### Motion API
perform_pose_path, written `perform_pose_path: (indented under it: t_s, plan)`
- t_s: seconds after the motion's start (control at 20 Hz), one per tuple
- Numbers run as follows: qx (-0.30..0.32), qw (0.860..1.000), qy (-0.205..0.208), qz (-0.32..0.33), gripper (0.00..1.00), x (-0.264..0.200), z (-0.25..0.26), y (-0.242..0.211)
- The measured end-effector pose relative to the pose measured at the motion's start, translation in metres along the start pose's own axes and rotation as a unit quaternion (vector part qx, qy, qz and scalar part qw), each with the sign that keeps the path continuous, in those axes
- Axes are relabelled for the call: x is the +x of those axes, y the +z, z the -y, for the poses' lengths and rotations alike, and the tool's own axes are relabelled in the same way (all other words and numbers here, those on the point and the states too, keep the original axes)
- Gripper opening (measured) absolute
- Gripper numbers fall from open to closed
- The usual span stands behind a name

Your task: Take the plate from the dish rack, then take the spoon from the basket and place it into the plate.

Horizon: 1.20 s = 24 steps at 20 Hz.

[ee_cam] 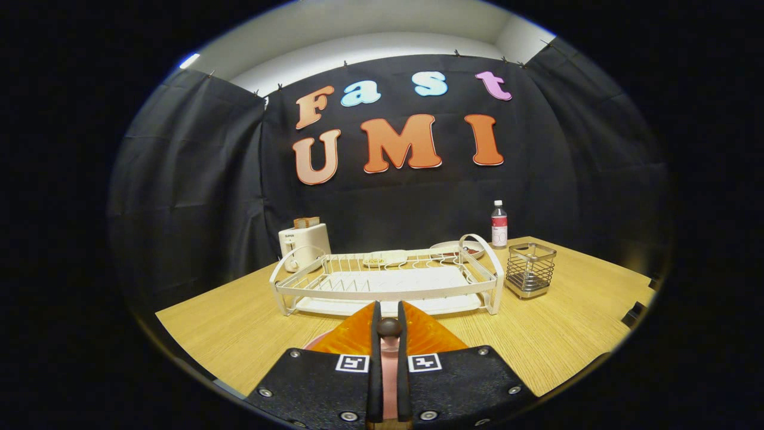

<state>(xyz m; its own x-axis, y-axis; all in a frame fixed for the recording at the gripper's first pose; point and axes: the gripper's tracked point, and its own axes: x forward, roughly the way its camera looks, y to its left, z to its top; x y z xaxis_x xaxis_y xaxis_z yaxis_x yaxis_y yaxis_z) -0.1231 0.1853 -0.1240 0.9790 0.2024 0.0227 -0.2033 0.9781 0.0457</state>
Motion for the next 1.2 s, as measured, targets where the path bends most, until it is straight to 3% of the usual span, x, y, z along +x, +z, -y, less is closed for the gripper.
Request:
perform_pose_path:
  t_s: [0.6, 0.95, 1.2]
  plan:
    - [-0.004, 0.999, 0.006, -0.034, 0.23, -0.007, -0.001, -0.015]
    - [-0.015, 0.999, -0.030, -0.028, 0.78, -0.011, 0.032, -0.001]
    - [-0.024, 0.998, -0.058, -0.014, 0.94, -0.018, 0.068, 0.025]
